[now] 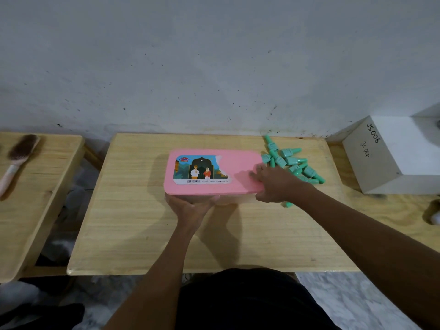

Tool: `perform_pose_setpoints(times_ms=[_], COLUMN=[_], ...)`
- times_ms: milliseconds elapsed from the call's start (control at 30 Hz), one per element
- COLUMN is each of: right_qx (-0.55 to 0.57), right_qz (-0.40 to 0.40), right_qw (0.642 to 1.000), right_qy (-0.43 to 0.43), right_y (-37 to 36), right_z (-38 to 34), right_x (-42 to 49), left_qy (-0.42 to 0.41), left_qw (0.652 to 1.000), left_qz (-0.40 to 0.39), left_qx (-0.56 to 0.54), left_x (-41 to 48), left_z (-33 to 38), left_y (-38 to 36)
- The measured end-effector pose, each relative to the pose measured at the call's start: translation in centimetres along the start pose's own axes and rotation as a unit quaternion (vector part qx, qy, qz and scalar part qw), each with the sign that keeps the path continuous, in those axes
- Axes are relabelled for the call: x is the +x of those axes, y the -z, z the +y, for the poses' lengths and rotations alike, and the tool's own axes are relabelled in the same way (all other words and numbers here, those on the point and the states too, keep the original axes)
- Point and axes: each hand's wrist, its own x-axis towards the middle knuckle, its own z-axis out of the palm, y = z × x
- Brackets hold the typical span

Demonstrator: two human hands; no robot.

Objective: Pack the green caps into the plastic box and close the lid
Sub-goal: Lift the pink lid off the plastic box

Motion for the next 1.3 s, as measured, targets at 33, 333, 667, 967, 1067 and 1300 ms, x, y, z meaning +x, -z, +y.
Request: perform_pose_setpoints(times_ms=[33, 333, 667, 967, 1067, 1300], right_qx=[0.003, 0.011, 0.022, 0.171, 0.185, 0.227], right_qz=[0.003, 0.011, -0.004, 0.142, 0.143, 0.196], right_qw=[1.0, 1.0, 0.999, 0.975, 0.972, 0.954], right_qy=[-0.005, -0.014, 0.038, 0.003, 0.007, 0.013], right_y=[-0.3, -0.9, 1.4, 8.1, 8.7, 8.9], right_z=[-0.1, -0.8, 0.0, 2.5, 2.4, 3.1], right_x=[-0.1, -0.4, -0.4, 1.4, 1.4, 3.0], left_qy=[0.007, 0.021, 0.042, 0.124, 0.065, -0.042], left_qw=[1.0, 0.998, 0.998, 0.991, 0.994, 0.966], left_qz=[0.005, 0.026, 0.043, 0.012, 0.055, 0.108], left_qx=[0.012, 0.055, 0.033, 0.045, 0.065, 0.232], left_x=[0.2, 0.8, 1.0, -1.0, -0.7, 1.9], left_z=[-0.5, -2.1, -1.6, 2.7, 3.8, 5.8], left_y=[-0.1, -0.3, -0.3, 0.2, 1.3, 4.3])
